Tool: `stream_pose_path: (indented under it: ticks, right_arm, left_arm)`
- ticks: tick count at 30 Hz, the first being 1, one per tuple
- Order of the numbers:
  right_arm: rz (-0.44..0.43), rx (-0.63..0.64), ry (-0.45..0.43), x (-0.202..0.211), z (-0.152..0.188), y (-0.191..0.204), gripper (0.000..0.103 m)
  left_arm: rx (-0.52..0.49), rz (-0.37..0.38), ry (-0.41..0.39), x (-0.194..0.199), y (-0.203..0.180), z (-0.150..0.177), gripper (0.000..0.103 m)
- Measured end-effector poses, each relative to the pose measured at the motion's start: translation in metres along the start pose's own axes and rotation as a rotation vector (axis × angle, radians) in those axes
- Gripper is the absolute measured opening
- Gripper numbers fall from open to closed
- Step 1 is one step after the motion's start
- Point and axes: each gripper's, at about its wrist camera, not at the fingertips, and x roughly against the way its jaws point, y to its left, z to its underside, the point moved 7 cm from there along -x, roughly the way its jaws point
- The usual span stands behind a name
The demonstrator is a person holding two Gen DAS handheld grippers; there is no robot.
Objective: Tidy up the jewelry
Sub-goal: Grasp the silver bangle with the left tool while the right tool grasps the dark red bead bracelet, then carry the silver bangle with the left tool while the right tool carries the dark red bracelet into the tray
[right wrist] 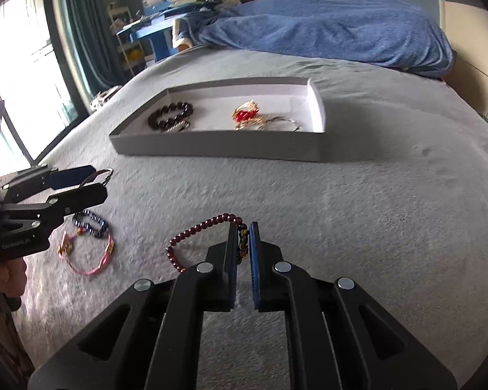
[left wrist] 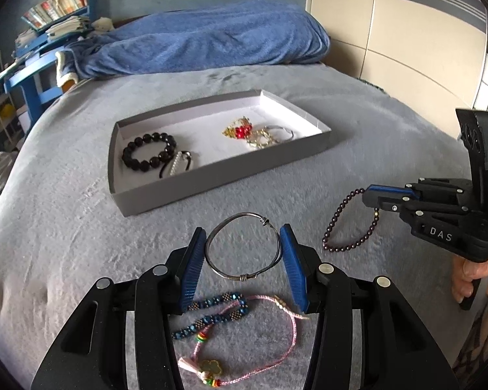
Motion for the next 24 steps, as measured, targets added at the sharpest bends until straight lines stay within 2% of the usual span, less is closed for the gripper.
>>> stream_pose_path:
  ticks: [10,24]
  right_arm:
    - [-0.013,-0.022,-0.061,0.013,-0.020,0.000,0.007]
    - [-0.001,0.029,-0.152,0.031,-0.093,0.001,0.007]
  left_arm:
    - [0.039,-0.016,-0.014,-0.002,0.016,-0.013,0.048]
    - [0.058,-0.037,-0.035,-0.012,0.041,-0.042,0.048]
